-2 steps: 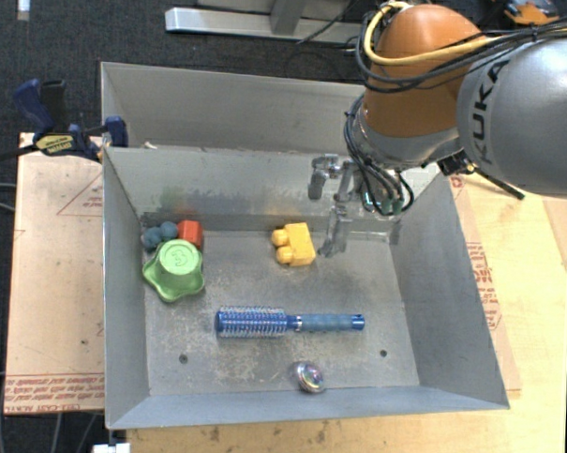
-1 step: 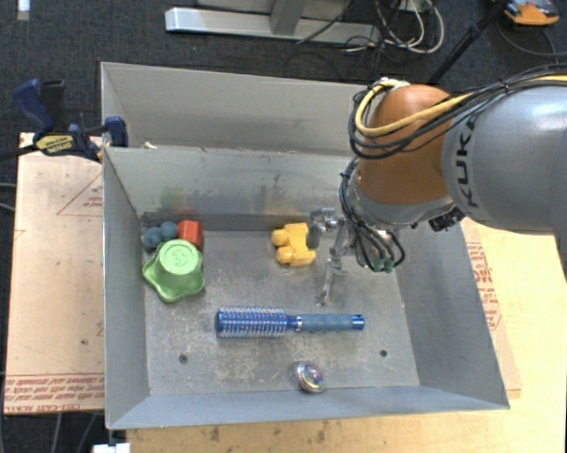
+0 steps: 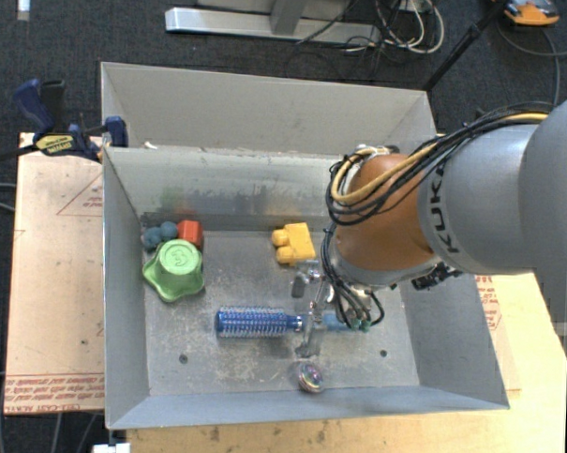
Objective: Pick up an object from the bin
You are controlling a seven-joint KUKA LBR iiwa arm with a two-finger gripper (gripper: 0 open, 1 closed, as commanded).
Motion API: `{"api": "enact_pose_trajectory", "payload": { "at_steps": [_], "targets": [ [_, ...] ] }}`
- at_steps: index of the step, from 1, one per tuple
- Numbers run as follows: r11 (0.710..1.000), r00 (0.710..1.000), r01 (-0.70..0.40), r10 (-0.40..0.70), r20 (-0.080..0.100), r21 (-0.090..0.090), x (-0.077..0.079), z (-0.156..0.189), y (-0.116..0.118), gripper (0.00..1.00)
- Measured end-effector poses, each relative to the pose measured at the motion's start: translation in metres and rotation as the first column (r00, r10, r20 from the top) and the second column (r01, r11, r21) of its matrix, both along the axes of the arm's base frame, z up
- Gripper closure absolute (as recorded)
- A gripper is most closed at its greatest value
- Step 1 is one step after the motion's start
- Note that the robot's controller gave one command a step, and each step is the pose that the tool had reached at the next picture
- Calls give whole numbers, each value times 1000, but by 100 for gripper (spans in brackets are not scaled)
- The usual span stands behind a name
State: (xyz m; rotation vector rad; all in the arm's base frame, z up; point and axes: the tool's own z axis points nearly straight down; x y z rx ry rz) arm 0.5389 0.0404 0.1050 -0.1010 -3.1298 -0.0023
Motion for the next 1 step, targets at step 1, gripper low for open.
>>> {"api": "enact_pose_trajectory", "payload": {
  "at_steps": [1],
  "targets": [
    [999, 999, -35, 35, 8, -1, 11, -38, 9, 0]
  ]
}}
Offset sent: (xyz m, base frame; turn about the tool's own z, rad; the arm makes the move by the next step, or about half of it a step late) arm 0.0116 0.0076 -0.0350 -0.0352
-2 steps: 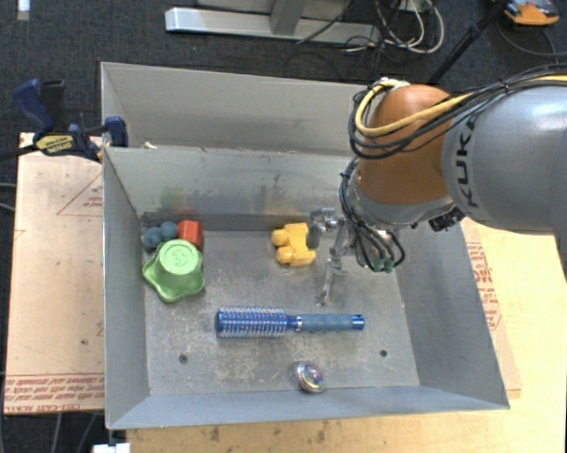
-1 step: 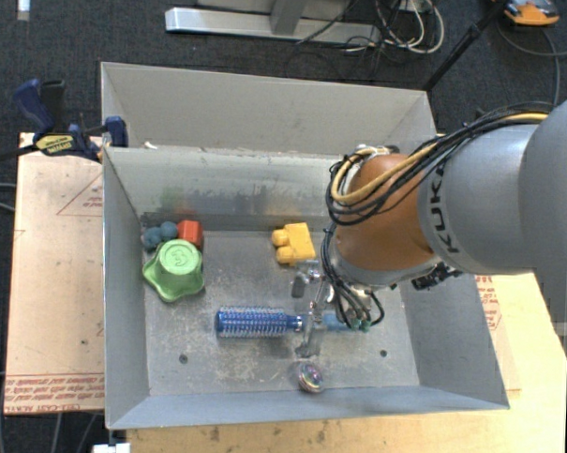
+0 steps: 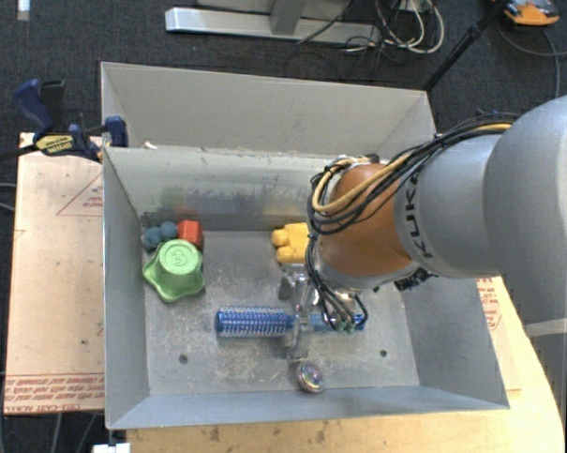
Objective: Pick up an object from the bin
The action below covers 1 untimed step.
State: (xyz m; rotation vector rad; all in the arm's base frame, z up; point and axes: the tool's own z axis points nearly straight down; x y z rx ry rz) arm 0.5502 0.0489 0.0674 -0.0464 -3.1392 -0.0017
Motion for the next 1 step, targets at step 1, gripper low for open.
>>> {"api": "enact_pose_trajectory", "payload": {
  "at_steps": [1],
  "targets": [
    [1000, 1000, 1, -1, 4, 0, 1, 3, 0, 100]
  ]
}}
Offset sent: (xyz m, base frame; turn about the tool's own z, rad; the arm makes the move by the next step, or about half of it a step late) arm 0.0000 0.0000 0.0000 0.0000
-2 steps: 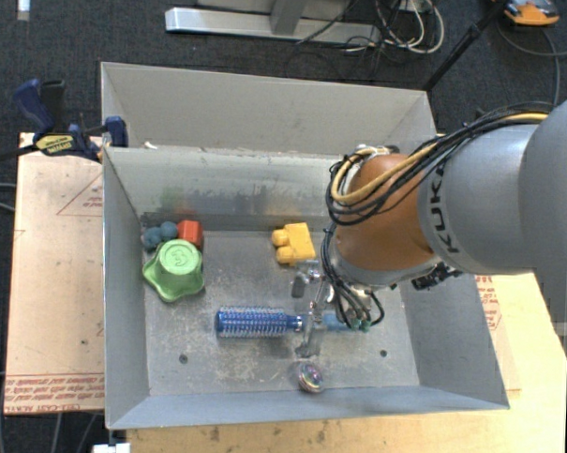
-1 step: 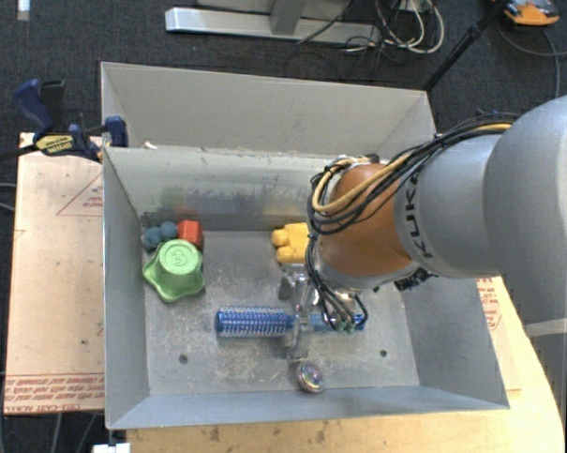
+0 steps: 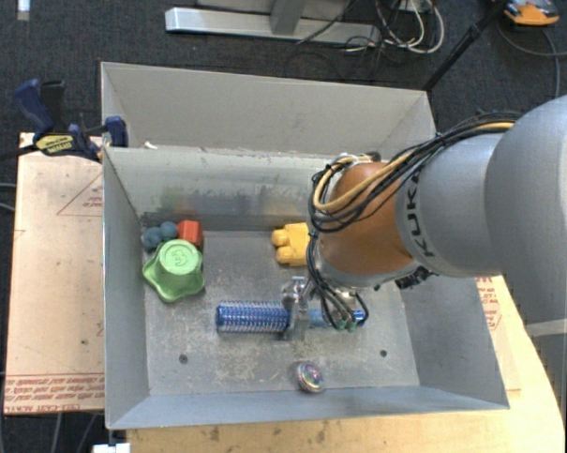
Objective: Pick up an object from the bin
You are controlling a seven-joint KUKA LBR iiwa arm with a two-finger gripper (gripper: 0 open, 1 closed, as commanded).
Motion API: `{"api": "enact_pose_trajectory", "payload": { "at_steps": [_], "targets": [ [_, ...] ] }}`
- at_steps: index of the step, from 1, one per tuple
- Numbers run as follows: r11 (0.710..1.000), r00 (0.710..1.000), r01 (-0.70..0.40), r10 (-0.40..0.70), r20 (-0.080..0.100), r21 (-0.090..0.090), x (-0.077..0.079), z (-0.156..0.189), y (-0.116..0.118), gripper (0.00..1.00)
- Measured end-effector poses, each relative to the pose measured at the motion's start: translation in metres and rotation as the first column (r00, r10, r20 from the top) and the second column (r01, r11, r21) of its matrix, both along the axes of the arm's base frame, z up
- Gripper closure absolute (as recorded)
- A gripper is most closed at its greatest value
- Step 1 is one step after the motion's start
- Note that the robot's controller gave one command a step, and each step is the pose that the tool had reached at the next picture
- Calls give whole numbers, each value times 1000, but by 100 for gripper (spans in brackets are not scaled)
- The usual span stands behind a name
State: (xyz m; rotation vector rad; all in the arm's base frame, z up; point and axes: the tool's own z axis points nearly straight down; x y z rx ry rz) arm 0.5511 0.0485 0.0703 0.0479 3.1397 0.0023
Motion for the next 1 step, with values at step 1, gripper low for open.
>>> {"api": "enact_pose_trajectory", "payload": {
  "at_steps": [1],
  "targets": [
    [1000, 1000, -13, 13, 10, -1, 32, 202, -22, 100]
  ]
}}
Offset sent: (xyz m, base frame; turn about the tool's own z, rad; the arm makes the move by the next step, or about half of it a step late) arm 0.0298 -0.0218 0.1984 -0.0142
